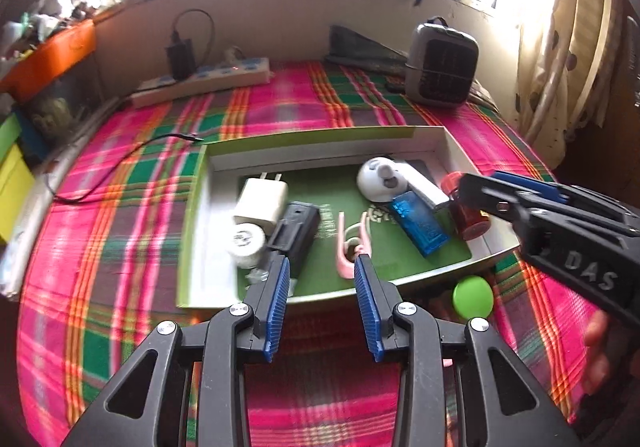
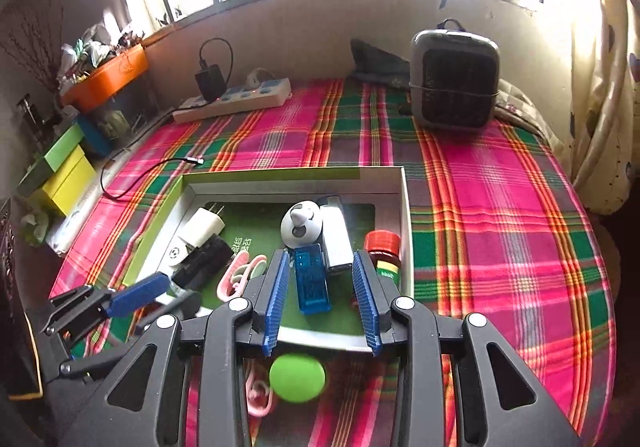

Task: Organize rigid objects
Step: 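Open both tools to release the black stick and pink hook in the tray, then withdraw both tools and move the left tool toward the second pink earphone hook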

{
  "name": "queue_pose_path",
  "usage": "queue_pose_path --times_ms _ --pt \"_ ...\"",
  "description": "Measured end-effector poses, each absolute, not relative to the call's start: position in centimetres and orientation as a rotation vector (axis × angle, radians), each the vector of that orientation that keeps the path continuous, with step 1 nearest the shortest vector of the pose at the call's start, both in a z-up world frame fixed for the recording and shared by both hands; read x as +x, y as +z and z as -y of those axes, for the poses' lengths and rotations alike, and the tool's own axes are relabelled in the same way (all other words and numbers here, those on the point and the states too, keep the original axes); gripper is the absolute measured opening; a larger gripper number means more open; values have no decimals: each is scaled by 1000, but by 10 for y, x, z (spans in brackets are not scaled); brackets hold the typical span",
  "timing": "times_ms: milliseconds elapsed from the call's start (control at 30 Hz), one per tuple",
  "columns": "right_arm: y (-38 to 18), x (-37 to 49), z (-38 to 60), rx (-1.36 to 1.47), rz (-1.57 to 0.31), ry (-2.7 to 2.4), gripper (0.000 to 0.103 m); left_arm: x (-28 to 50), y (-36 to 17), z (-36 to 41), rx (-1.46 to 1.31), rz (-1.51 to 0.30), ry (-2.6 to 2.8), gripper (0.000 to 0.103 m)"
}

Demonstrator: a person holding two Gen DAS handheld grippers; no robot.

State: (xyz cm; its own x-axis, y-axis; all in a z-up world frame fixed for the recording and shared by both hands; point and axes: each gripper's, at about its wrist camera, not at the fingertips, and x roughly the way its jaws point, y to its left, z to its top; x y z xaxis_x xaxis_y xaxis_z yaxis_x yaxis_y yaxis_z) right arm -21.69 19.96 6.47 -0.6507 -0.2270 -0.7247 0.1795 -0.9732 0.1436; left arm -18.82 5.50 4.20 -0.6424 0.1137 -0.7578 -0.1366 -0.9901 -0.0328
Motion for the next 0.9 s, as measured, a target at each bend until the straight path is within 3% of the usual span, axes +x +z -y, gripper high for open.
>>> queue_pose_path --times_ms 167,267,900 --pt "68 -196 -207 1151 101 -2688 36 -172 46 -49 -1245 -22 2739 33" --pt "66 -186 -212 1153 117 -2687 47 -160 48 -50 -1232 -61 2773 33" --pt "32 -135 -256 1264 131 -2733 48 -118 42 -68 -1228 -37 2709 33"
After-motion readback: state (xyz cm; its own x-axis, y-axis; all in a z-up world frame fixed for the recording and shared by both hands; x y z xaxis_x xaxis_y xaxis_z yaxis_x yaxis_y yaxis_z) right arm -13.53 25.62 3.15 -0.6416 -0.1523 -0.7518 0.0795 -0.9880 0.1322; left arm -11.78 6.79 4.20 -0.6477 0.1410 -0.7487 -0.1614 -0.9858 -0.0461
